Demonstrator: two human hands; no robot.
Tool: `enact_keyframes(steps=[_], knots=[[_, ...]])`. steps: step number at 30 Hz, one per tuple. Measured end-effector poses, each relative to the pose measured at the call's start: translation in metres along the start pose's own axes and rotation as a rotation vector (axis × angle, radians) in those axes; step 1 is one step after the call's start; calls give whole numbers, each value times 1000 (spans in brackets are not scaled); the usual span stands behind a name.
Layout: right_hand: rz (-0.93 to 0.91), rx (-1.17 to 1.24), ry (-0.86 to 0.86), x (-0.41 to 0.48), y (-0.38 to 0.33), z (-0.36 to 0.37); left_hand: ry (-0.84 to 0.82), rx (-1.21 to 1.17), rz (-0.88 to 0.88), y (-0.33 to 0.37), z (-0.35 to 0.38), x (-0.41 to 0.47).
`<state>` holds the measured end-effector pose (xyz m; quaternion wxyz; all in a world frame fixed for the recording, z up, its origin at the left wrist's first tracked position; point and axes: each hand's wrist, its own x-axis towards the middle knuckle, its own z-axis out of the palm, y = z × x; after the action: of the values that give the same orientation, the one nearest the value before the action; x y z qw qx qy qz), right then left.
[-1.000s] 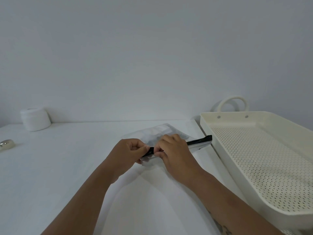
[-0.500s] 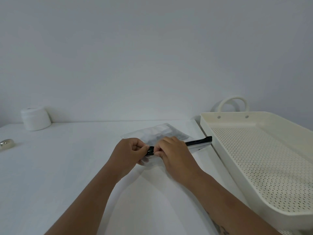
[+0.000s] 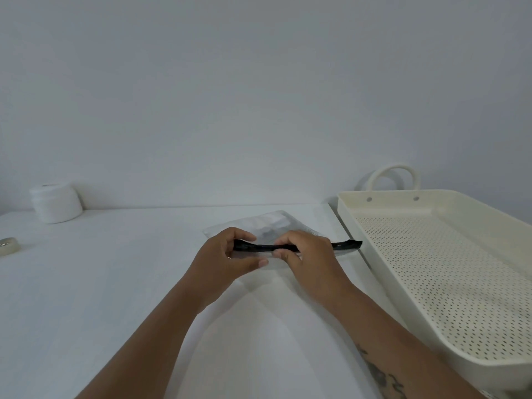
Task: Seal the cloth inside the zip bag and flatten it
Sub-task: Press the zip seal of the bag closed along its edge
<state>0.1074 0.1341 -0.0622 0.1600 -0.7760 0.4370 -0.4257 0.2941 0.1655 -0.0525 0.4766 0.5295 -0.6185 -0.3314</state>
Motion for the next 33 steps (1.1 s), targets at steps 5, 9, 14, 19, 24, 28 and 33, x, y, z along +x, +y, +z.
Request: enact_keyframes(steps=[5,9,14,19,24,28,33], knots=[[42,119,-17,-1,-2,2,7,73,15,-4,-1,3],[36,136,-7,-1,-2,1,15,77,34,-5,1,3],[-19,17,-33,0,-4,-1,22,66,125,-3,1,4],[-81,-74,-53,0,-9,0,27,241,221,-3,-2,4],[-105,-116,-97,-1,-9,-2,48,297,254,-3,-4,4],[-91,-132,-101,-1,-8,-2,37,351,255,-2,-8,3],[-100,-168,-58,0,-3,0,64,408,269,0,-13,3]])
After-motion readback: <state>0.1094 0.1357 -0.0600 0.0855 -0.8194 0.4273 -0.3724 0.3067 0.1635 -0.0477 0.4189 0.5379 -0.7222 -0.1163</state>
